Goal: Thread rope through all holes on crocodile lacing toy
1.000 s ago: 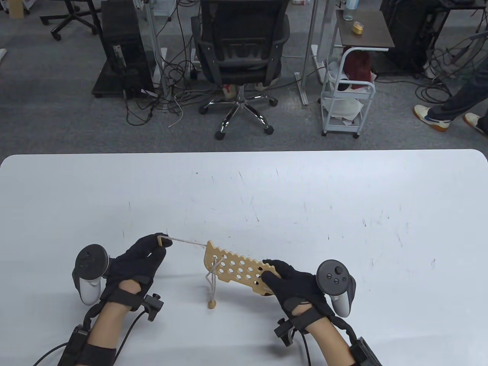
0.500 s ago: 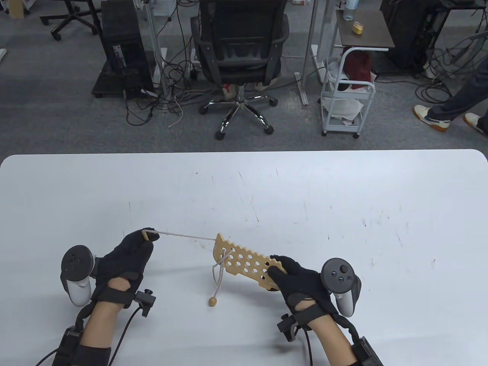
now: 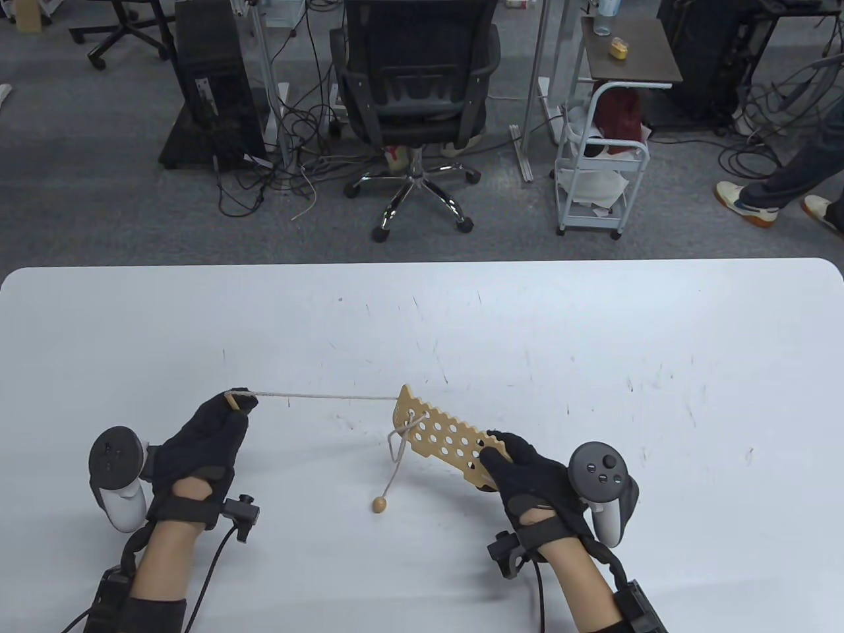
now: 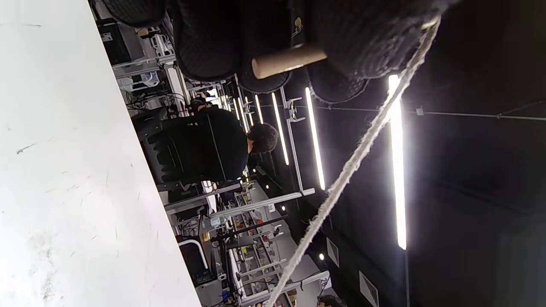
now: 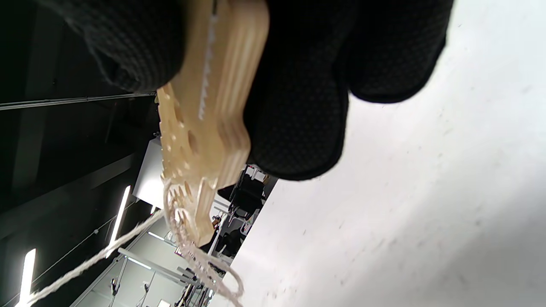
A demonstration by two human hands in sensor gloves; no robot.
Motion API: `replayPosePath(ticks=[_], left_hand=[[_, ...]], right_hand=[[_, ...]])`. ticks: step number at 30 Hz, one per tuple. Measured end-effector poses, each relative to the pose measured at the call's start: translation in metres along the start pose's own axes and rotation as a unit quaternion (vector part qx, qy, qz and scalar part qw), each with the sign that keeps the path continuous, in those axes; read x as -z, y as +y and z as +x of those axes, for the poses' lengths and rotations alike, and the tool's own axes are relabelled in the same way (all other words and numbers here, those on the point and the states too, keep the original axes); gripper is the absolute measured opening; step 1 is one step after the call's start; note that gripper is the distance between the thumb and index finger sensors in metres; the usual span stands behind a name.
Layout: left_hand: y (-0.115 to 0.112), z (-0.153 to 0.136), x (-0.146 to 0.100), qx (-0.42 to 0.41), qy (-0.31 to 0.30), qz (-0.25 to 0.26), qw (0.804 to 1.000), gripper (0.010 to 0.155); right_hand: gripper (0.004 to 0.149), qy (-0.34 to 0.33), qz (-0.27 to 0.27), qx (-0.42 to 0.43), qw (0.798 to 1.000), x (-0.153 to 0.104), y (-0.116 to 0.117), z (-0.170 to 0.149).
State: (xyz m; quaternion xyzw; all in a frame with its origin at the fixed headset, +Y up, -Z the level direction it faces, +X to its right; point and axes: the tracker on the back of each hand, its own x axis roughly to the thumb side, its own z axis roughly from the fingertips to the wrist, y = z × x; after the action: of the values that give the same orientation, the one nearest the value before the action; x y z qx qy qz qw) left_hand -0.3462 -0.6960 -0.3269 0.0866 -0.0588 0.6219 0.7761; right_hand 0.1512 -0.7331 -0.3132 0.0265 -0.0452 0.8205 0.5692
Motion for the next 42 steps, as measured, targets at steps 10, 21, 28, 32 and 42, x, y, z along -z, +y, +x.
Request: replayPosePath(ticks=[10,21,28,32,42], left_hand=[[0.008,0.003,-0.002,-0.010,-0.006,0.015,1.000,0.046],[0.024,0.009,-0.005,-0.040,-0.017,0.046,0.998,0.046],[0.030,0.014,-0.007,-0.048,-0.026,0.053,0.997,0.046],[0.037,0.015,-0.008,-0.059,-0.028,0.064,0.996,0.046],[0.045,0.018,-0.010,-0.076,-0.036,0.077,0.993,0.046]], right_hand=[[0.047,0.027,-0.020,0.008,0.999,0.004,-0.009,-0.012],[0.047,0.042,-0.039,0.010,0.998,0.005,-0.017,-0.019],[0.047,0.047,-0.044,0.003,0.998,0.005,-0.018,-0.019],[0.047,0.049,-0.048,0.002,0.998,0.006,-0.020,-0.019],[0.047,0.060,-0.061,-0.005,0.996,0.008,-0.025,-0.023]])
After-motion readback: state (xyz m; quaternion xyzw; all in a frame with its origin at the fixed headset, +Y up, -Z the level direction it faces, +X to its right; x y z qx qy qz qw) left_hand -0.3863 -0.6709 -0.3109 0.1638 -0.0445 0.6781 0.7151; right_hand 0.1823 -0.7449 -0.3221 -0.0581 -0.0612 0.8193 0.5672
